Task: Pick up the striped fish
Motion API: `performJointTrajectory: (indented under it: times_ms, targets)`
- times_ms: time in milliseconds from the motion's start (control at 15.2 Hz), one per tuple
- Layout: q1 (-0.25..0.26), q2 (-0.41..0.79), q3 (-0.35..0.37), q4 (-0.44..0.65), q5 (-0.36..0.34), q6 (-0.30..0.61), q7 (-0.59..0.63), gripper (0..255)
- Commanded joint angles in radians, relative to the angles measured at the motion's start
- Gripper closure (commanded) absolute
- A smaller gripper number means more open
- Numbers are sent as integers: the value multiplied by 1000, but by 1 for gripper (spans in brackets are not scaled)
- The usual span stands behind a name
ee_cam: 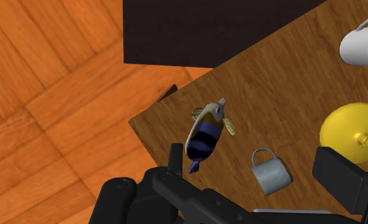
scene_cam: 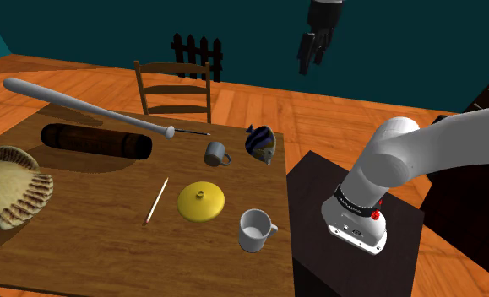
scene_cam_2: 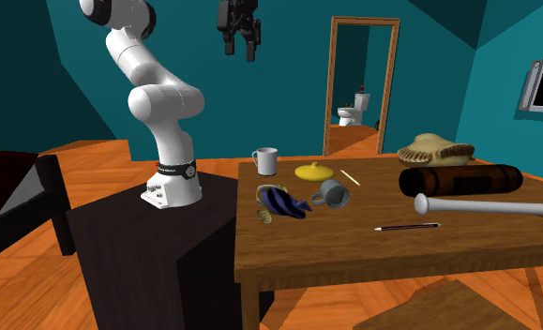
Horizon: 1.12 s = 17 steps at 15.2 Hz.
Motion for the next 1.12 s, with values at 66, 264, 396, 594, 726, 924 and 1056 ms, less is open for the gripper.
performJointTrajectory:
  times_ms: [66,264,396,594,726,924,1056]
  targets:
    - [4,7,11,-27,-3,31,4,0]
    - [16,38,43,-101,-15,125,19,0]
    - [23,66,64,-146,-24,190,30,0]
    - [31,120,96,-204,-41,289,51,0]
    - [35,165,117,-236,-55,356,67,0]
    - [36,244,150,-275,-82,459,97,0]
    - [34,306,173,-294,-107,527,122,0]
